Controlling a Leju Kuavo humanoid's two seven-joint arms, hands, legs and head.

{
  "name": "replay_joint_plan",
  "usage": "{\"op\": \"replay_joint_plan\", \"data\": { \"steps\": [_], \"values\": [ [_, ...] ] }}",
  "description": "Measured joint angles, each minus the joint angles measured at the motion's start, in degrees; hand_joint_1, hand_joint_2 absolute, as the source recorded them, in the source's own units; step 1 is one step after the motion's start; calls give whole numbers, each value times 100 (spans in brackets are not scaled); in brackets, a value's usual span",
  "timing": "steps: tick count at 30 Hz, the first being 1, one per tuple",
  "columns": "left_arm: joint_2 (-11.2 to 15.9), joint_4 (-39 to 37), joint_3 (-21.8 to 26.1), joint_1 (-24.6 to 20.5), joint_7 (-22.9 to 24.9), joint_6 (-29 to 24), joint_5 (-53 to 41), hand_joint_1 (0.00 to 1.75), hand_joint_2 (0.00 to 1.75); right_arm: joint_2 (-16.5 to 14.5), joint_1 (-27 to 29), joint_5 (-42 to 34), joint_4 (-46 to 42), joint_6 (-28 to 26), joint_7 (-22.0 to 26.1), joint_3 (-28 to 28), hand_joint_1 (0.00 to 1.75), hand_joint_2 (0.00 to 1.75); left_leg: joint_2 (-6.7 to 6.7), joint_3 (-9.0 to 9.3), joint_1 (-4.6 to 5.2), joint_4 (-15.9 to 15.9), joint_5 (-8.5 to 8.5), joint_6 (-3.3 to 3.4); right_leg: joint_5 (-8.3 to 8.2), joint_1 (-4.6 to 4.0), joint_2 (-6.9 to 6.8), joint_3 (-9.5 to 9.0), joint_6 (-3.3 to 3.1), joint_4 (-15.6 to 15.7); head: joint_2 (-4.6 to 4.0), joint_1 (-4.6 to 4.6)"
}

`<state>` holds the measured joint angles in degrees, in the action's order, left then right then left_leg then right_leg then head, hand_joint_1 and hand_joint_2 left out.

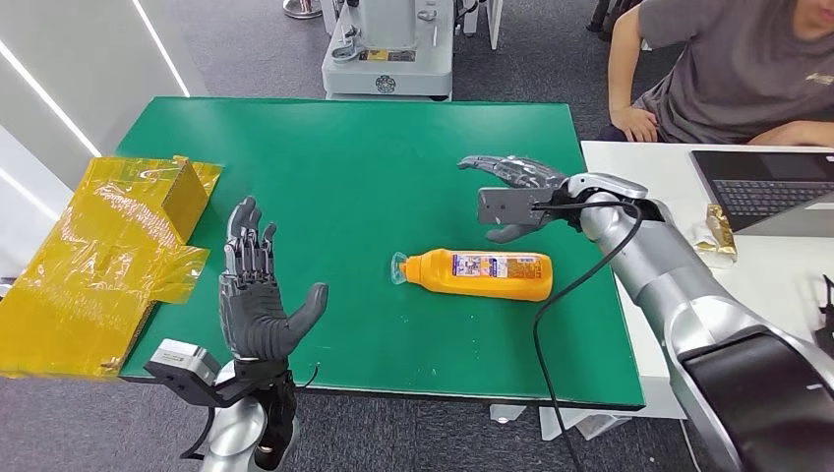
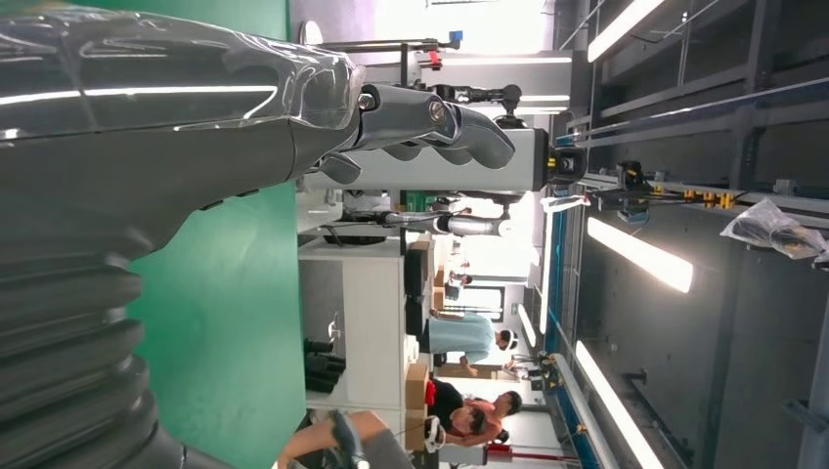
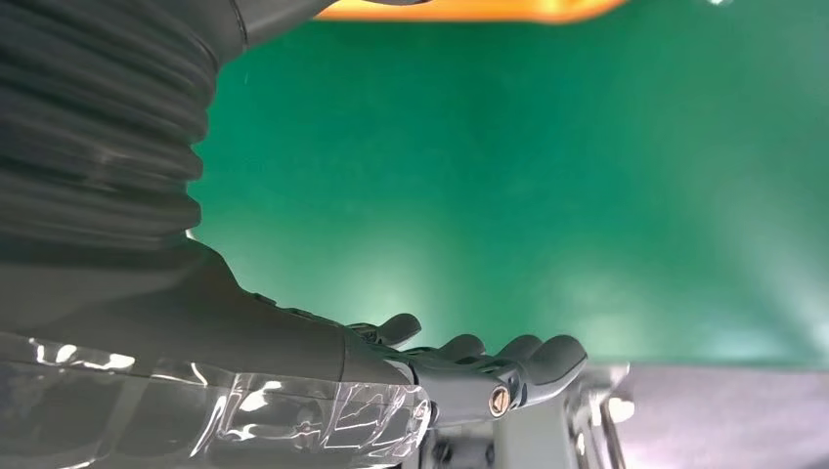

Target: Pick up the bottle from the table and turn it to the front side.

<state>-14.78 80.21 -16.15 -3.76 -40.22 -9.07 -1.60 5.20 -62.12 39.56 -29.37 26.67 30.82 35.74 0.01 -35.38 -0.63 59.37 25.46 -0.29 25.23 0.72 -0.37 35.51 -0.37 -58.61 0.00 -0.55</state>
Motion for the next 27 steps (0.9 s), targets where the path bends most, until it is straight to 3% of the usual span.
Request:
{"op": "replay_joint_plan", "data": {
  "steps": [27],
  "values": [
    [4,0,0,2,0,13,60,0,175,-46,509,236,751,-325,-175,847,0,175,1,1,0,1,0,0,1,0,0,1,1,2,0,1]
  ]
}}
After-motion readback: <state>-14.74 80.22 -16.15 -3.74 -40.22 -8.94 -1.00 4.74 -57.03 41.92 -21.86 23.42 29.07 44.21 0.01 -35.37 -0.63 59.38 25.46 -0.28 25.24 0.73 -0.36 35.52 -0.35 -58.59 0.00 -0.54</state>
